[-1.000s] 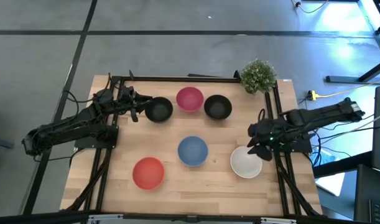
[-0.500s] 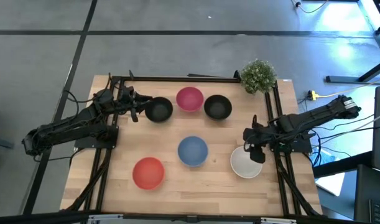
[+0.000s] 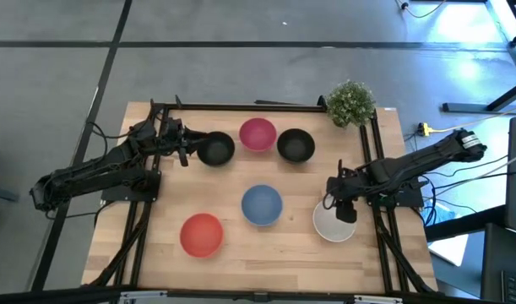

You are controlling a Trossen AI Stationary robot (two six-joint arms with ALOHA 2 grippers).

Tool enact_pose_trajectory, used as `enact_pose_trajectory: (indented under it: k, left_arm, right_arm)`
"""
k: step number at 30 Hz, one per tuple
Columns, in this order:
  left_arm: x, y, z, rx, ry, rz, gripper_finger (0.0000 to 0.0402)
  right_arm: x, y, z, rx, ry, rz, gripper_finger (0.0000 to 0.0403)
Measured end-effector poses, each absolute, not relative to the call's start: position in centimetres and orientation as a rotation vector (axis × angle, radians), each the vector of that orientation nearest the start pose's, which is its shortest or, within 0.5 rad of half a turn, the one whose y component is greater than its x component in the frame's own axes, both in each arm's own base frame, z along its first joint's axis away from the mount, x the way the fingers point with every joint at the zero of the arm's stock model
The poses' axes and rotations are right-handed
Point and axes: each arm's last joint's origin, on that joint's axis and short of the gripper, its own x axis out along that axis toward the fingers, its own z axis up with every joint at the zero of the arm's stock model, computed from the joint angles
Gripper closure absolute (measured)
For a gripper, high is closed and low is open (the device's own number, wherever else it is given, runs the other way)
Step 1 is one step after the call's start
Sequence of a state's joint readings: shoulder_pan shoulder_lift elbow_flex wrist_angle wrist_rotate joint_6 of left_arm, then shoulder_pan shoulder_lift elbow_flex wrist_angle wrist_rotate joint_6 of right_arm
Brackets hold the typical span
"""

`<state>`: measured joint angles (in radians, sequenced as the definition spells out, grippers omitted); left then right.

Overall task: Nest bowls inside each other
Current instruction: Stack the white bowl on top of the blue bowl

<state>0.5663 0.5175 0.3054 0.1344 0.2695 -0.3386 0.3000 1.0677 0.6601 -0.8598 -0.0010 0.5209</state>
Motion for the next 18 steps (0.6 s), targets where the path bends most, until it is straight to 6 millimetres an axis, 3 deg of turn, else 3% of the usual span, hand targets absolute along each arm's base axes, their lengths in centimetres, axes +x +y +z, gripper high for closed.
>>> enact_pose_trajectory:
  k: [7, 18]
  left_arm:
    - [12.07, 6.76, 23.38, -0.367, 0.020, 0.306, 0.0271]
    - [12.07, 6.76, 23.37, -0.367, 0.021, 0.306, 0.0271]
  right_arm:
    - [16.58, 5.11, 19.57, 0.246, 1.309, -0.090, 0.0245]
    - [16.62, 5.11, 19.52, 0.244, 1.311, -0.090, 0.0343]
